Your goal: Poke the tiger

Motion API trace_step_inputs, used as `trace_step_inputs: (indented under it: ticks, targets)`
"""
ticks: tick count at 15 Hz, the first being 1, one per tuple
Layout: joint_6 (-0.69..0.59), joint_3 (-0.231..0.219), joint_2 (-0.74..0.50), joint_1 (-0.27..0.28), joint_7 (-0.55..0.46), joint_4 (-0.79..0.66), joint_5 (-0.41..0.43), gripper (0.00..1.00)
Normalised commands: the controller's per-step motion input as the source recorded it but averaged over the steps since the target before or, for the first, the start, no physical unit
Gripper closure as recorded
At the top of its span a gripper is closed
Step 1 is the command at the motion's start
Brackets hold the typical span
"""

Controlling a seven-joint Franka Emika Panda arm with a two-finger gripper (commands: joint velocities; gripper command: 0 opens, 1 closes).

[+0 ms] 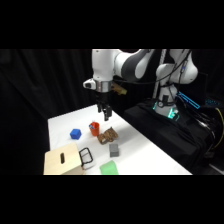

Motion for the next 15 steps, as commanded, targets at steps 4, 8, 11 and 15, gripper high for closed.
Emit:
trace_step_inputs:
  ticks: [4,8,11,15]
  targets:
    - [-0.06,-0.004,0.02,-0.04,-0.05,0.07,0.072,0.0]
    - [-0.11,-0.036,0.04,-0.078,-0.12,0.17,0.126,0.28]
    - [-0.06,0.006,0.04,-0.026,-0.12,0.1,0.129,0.53]
    - [0.0,0.036,0.1,0.008,-0.11,0.06,0.145,0.86]
